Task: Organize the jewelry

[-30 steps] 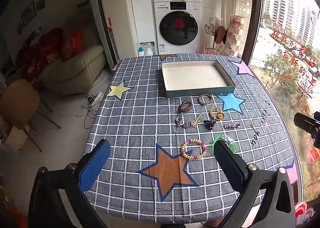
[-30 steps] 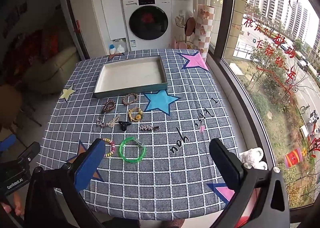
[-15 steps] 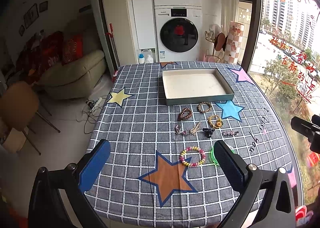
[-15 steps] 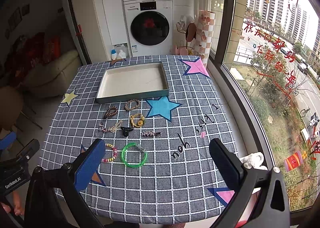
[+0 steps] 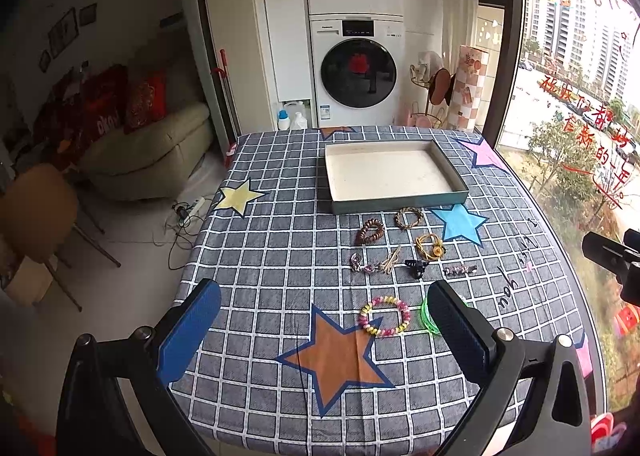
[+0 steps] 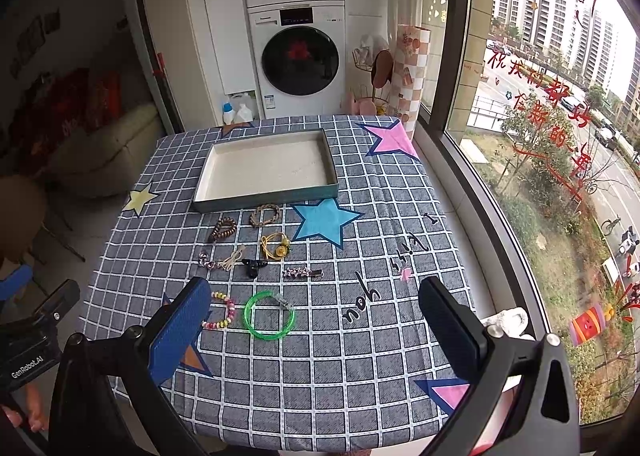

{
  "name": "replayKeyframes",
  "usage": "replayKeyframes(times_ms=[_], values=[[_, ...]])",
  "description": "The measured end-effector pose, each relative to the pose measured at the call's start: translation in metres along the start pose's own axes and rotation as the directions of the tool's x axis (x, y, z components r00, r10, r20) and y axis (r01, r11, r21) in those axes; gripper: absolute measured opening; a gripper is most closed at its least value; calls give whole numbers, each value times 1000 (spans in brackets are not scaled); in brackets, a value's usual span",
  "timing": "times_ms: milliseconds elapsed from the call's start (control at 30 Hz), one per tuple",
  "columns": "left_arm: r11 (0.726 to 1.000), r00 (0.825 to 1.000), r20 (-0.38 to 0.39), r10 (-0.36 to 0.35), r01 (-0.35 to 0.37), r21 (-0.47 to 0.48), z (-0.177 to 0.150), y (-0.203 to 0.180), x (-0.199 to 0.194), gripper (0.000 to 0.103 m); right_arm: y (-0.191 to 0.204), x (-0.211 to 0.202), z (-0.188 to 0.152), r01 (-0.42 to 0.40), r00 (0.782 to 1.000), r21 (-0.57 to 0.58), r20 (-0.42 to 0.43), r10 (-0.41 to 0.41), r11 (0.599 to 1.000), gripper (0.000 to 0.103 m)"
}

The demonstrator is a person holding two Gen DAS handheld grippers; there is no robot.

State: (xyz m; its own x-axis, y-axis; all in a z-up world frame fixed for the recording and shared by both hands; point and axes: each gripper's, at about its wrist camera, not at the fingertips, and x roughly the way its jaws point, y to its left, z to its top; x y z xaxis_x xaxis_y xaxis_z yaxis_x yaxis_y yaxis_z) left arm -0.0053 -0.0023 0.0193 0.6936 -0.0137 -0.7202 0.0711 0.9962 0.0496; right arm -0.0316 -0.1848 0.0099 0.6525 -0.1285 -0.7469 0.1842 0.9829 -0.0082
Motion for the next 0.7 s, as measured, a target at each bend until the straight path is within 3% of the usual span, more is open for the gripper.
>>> replayKeyframes(times_ms=[700], values=[[1000,1000,3,1,-1,-3,-3,3,0,103,3,-1,0,-5,1000,-2,2,5,1000,103]])
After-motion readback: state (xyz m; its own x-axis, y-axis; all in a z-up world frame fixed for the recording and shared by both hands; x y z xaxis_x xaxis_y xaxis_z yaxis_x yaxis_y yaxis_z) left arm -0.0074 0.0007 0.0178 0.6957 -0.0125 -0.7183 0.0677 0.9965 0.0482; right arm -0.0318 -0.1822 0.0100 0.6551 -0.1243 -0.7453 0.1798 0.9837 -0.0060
